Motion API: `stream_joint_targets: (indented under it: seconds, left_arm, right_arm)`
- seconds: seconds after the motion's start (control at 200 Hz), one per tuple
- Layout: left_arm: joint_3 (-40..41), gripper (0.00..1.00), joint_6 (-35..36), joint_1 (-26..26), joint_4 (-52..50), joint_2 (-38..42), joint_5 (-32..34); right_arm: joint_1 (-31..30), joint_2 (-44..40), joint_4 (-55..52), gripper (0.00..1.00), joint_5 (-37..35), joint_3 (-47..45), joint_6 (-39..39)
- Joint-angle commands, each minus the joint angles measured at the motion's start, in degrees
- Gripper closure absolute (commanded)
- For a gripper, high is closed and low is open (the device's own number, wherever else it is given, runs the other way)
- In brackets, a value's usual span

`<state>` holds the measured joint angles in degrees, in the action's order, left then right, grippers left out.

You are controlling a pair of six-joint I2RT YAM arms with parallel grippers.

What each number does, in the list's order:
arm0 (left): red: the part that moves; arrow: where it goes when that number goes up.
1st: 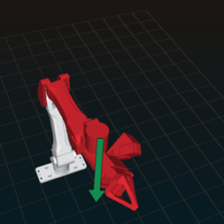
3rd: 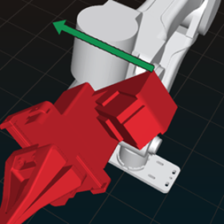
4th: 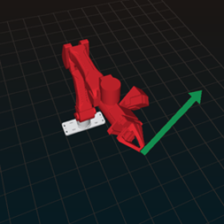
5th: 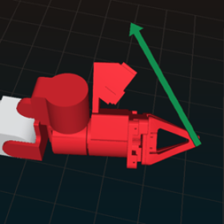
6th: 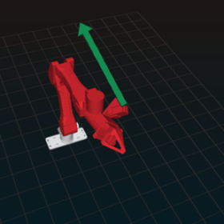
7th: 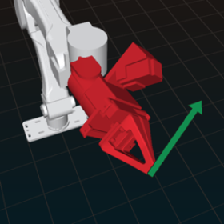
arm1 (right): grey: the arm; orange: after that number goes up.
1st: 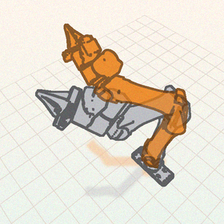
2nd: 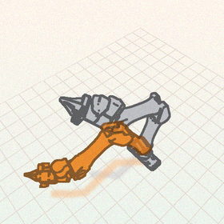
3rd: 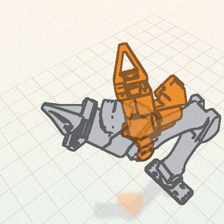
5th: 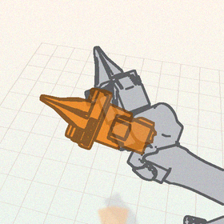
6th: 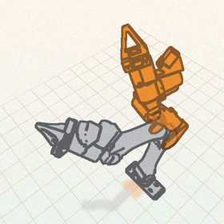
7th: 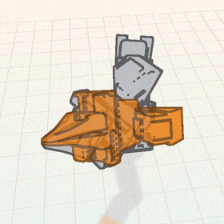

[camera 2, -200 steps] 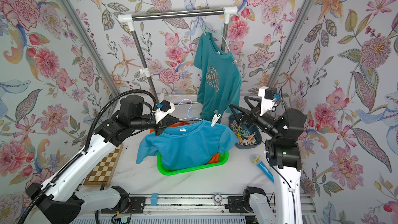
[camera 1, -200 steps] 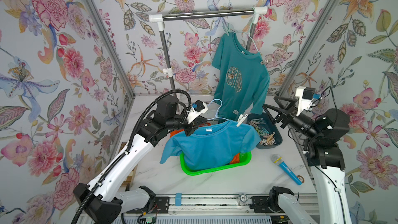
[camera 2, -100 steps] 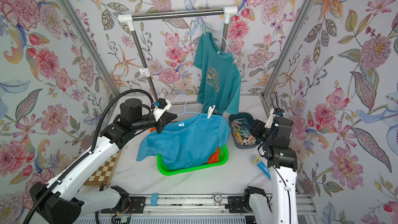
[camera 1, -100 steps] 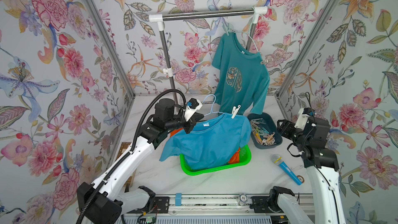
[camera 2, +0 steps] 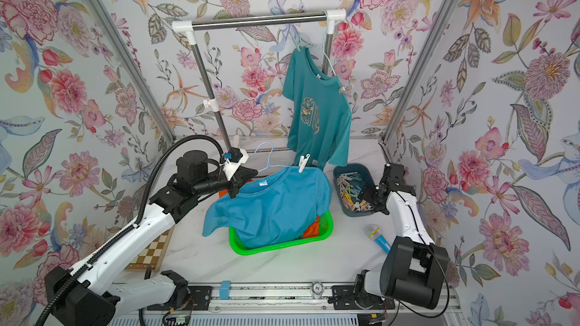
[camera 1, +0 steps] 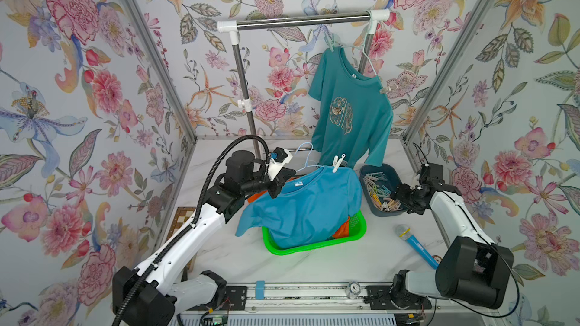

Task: Use clothespins to secure the t-shirt on both sides of the hanger
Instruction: Place the hanger in the basket.

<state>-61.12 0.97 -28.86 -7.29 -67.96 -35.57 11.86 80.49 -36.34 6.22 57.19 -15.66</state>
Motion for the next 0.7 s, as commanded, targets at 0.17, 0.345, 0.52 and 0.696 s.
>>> stream_joint_targets:
  seconds: [0.17, 0.345, 0.52, 0.696]
  left_arm:
    - [2.61, 0.91, -4.09, 0.38, 3.93, -2.04, 2.35]
    - [3.99, 0.89, -6.5, 0.37, 3.88, -8.05, 4.37]
    - [0.83, 0.85, -7.65, 0.37, 0.78, -14.56, 6.67]
    - [-0.04, 0.82, -9.79, 0.38, 2.28, -14.18, 6.18]
  right_arm:
    - [-5.62, 13.07, 6.56, 0.23, -5.16, 9.36, 2.61]
    - [-5.84, 18.63, 8.58, 0.4, -5.48, 11.78, 3.56]
    - [-6.58, 22.22, 11.11, 0.42, -4.65, 12.23, 4.41]
    - [-6.61, 24.9, 15.36, 0.43, -1.5, 11.86, 4.64]
